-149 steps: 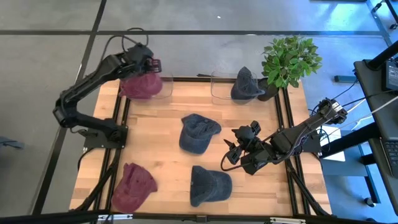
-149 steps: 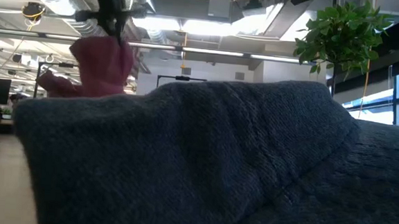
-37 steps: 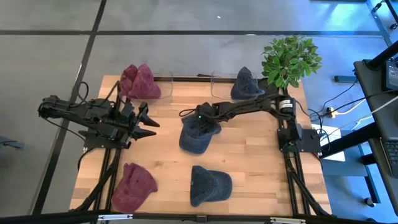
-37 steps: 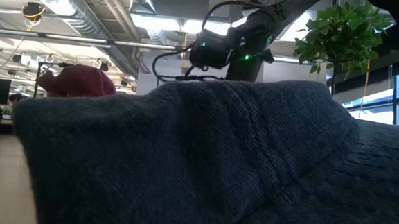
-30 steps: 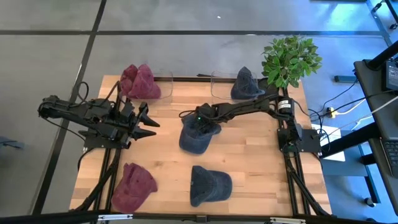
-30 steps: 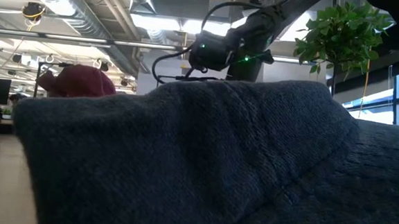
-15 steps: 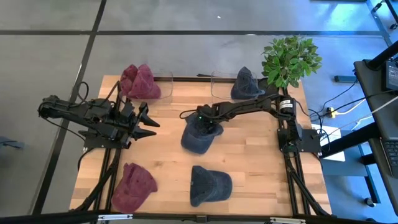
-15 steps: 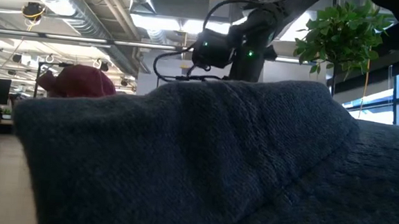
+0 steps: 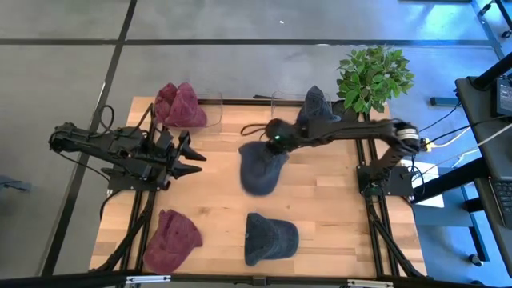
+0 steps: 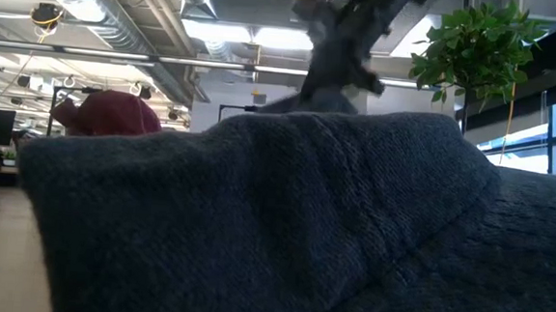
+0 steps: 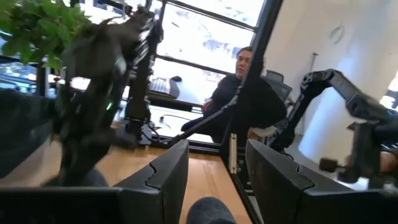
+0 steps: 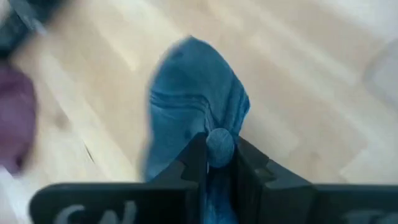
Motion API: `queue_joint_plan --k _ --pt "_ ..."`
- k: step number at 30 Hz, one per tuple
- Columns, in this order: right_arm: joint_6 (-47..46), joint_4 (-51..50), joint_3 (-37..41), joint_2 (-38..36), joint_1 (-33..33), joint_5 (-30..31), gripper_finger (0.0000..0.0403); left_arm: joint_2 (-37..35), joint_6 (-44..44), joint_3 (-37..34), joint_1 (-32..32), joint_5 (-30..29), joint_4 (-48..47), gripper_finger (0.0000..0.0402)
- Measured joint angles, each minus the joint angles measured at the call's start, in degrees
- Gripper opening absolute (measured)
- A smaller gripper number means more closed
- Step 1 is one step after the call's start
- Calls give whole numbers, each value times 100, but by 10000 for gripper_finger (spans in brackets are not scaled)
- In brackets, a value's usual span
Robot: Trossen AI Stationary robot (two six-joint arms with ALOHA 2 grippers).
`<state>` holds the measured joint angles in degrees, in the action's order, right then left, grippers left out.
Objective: Pick & Place hat
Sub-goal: Put the top blue cap into the right transparent bin
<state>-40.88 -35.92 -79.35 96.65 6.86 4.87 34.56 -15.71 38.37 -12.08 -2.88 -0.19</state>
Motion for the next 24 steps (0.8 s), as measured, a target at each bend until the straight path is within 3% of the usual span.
queue_joint_plan --k 10,17,24 --pt "-54 22 0 -1264 340 1201 49 89 42 4 7 -72 -7 157" --pt "65 52 0 -1616 914 1909 49 138 84 4 7 -73 -30 157" --pt "67 94 0 -1818 1472 2248 49 143 256 4 7 -79 -80 157"
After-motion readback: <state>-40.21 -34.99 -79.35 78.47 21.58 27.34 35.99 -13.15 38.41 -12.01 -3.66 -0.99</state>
